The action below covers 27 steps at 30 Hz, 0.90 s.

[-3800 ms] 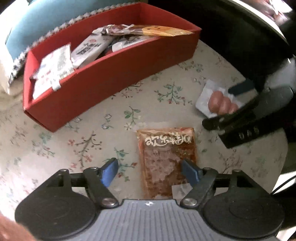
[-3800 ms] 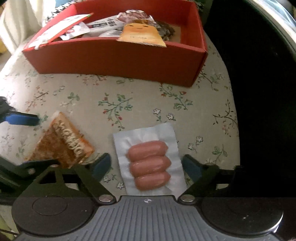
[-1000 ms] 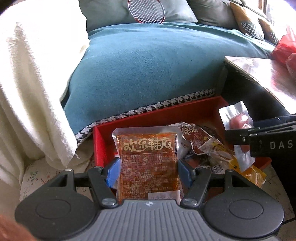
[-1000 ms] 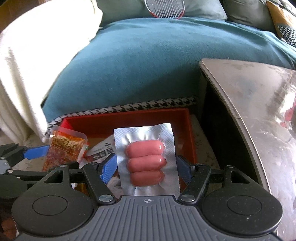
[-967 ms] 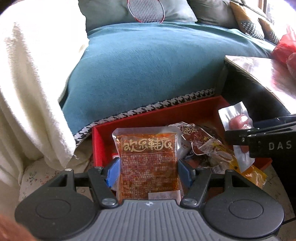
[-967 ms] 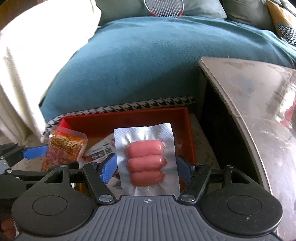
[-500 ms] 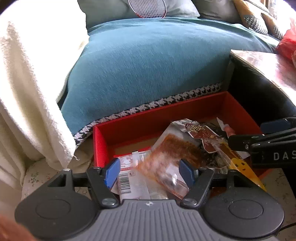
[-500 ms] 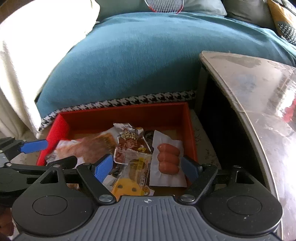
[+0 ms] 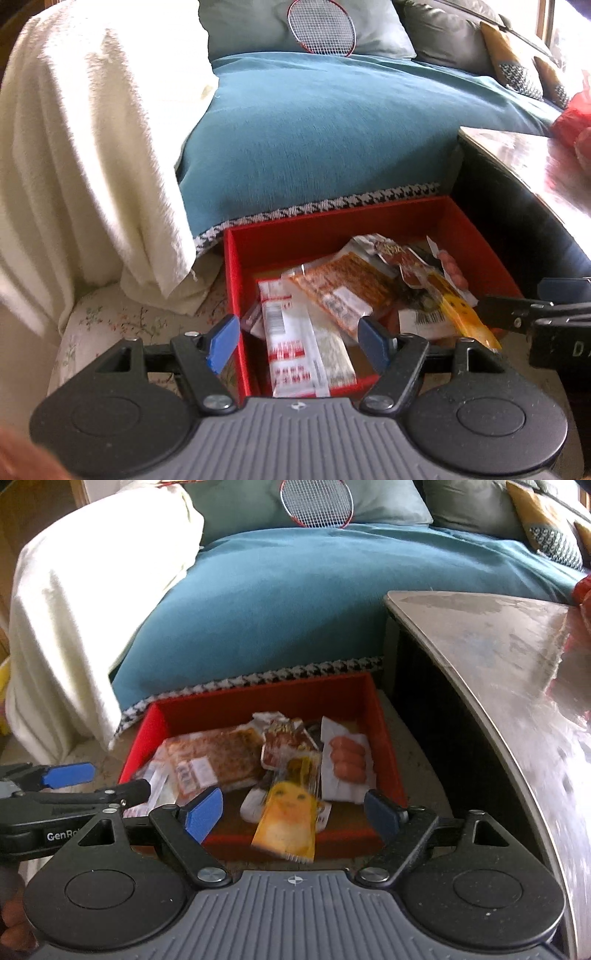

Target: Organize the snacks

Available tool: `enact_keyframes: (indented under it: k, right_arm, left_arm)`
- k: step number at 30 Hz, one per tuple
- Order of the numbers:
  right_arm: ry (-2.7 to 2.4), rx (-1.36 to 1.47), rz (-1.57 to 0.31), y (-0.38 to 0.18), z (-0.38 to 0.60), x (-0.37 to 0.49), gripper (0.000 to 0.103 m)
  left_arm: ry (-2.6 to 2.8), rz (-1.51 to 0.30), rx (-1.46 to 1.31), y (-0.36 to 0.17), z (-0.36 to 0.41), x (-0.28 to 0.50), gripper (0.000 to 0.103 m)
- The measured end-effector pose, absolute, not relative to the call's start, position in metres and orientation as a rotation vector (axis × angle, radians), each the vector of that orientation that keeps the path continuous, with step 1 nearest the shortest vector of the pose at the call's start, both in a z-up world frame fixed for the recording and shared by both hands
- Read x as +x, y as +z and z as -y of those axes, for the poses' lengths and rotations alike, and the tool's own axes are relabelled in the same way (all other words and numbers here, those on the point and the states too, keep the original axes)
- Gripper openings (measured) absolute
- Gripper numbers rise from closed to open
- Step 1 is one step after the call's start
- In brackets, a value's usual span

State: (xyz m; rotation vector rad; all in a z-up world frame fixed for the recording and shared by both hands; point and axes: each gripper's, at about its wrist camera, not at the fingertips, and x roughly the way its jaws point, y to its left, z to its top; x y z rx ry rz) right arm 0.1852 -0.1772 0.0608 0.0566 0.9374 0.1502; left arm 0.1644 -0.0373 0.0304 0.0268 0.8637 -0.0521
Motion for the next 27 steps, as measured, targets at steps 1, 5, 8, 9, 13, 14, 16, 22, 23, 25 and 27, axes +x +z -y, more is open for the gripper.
enact_keyframes:
  k: [1,5,8,9,13,14,16,22,23,25,27]
  right_arm:
    - [0.152,0.062,-0.94,0.061,0.175,0.181,0.089]
    - [0.149,0.06,-0.956,0.057,0.167,0.159,0.09]
    - [0.149,0.066,-0.96,0.056,0.163,0.146,0.091]
    - [0.15,0.072,-0.96,0.056,0.164,0.142,0.091]
    - [0.15,0.088,-0.951,0.058,0.163,0.127,0.093]
    - [0.149,0.089,-0.951,0.058,0.163,0.124,0.093]
    - [0.141,0.089,-0.952,0.057,0.162,0.118,0.093]
    - [0.143,0.093,-0.954,0.056,0.159,0.108,0.093]
    - [0.144,0.093,-0.953,0.056,0.159,0.106,0.093]
    - [0.147,0.095,-0.949,0.058,0.158,0.101,0.093]
    - [0.148,0.096,-0.947,0.059,0.157,0.099,0.093]
  left_arm:
    - [-0.052,-0.86,0.026,0.031,0.037,0.16,0.065]
    - [-0.048,-0.844,0.013,0.036,0.035,0.142,0.066]
    - [-0.053,-0.839,0.005,0.037,0.033,0.128,0.066]
    - [-0.055,-0.838,0.007,0.038,0.032,0.124,0.066]
    - [-0.055,-0.83,0.002,0.038,0.03,0.106,0.072]
    - [-0.052,-0.826,-0.002,0.038,0.029,0.101,0.072]
    - [-0.045,-0.813,0.006,0.039,0.028,0.094,0.073]
    - [-0.044,-0.786,0.023,0.04,0.03,0.078,0.078]
    - [-0.036,-0.779,0.026,0.041,0.03,0.075,0.078]
    - [-0.033,-0.767,0.029,0.042,0.03,0.072,0.078]
    - [-0.032,-0.762,0.03,0.043,0.029,0.069,0.078]
